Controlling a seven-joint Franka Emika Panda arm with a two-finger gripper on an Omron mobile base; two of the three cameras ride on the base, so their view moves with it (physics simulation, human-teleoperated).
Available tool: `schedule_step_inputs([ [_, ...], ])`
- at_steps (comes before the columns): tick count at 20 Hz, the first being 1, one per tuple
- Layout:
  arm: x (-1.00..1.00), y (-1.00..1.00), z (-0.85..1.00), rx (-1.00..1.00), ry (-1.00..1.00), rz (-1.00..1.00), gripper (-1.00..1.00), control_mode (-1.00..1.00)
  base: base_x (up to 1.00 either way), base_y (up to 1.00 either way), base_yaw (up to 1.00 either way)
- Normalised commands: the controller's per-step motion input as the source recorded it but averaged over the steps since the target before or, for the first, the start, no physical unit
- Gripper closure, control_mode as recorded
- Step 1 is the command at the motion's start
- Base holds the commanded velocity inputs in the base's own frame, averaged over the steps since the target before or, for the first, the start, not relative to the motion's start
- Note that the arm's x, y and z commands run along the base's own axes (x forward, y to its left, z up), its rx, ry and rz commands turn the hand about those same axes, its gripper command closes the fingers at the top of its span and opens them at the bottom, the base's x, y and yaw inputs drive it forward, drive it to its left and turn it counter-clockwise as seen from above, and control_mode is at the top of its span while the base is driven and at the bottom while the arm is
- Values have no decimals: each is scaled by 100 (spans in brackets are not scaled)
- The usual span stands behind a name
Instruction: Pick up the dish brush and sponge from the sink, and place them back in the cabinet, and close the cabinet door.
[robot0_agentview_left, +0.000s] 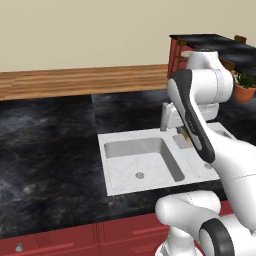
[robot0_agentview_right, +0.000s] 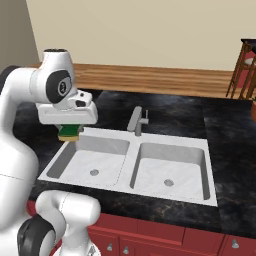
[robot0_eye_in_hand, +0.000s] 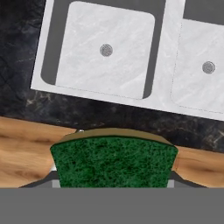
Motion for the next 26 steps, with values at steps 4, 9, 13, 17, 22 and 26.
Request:
schedule_step_inputs([
  [4,-6,0,0,3,0,0,100,-100,0,0,0],
  [9,-2,0,0,0,0,0,100,100,0,0,0],
  [13,0,0,0,0,0,0,100,100,-30,-4,0],
  [17,0,0,0,0,0,0,100,100,-86,-26,-4],
  [22,0,0,0,0,0,0,100,100,-95,-41,-17],
  [26,0,0,0,0,0,0,100,100,-71,-46,-35],
])
